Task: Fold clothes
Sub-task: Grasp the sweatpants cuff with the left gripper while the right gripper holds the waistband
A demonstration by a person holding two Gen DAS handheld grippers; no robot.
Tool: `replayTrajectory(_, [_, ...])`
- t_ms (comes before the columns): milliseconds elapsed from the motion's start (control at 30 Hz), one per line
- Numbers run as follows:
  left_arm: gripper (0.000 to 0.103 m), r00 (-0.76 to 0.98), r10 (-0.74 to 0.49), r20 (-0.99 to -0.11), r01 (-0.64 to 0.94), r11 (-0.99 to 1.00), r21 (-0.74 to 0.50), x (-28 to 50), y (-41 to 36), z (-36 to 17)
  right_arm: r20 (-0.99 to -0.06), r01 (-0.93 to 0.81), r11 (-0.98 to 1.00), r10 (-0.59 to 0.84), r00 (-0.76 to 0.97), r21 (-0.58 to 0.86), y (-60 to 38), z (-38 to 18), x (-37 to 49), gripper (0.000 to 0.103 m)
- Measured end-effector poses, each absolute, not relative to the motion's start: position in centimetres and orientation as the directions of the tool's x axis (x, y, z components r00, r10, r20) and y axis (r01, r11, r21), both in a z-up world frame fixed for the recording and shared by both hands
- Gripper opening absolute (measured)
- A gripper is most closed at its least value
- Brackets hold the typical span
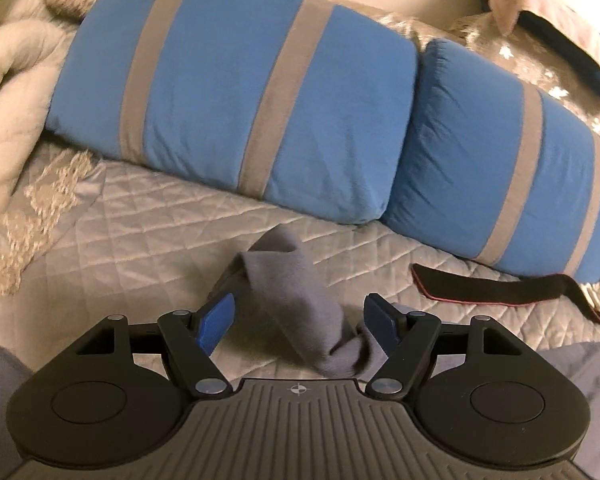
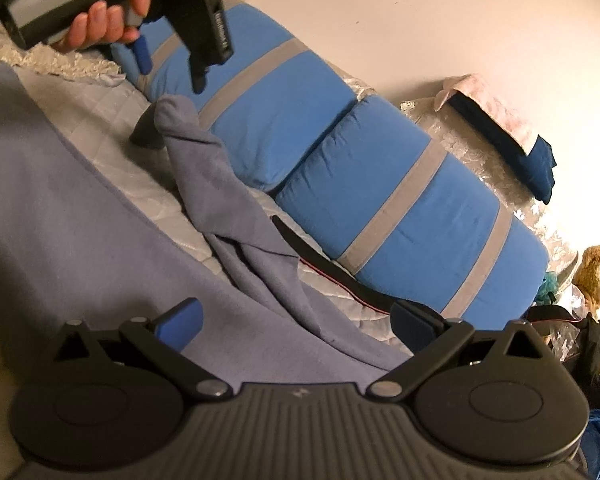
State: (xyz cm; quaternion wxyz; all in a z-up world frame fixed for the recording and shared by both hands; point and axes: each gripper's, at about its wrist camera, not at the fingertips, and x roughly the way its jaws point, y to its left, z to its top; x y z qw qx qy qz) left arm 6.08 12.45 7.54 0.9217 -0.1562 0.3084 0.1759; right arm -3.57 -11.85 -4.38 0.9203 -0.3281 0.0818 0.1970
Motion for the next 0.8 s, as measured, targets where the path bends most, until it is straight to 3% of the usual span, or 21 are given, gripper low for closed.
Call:
replayTrajectory(467, [0.071, 0.725, 0.167, -0.669, -0.451, 0.848, -0.277, 7.8, 14.4, 5.2, -0.306, -0.479, 0.728, 0.371, 0.877, -0.490, -9.3, -1.3, 1.9, 0.103])
replayTrajectory(633, [0.071, 0.693, 0.067, -0.718, -0.522, 0.733, -0.436, 8.3, 16.4, 3.7, -0.387, -0.512, 0.756, 0.365, 0.847, -0.407, -9.1, -1.6, 3.1, 0.103])
replayTrajectory(800, [0.070, 0.685, -0.020, -0.728, -0.540, 0.657, -0.526, 8.7, 17.6, 2.1, -0.386, -0.528, 0.747, 0.385, 0.839, -0.403, -9.1, -1.4, 2.2, 0.103])
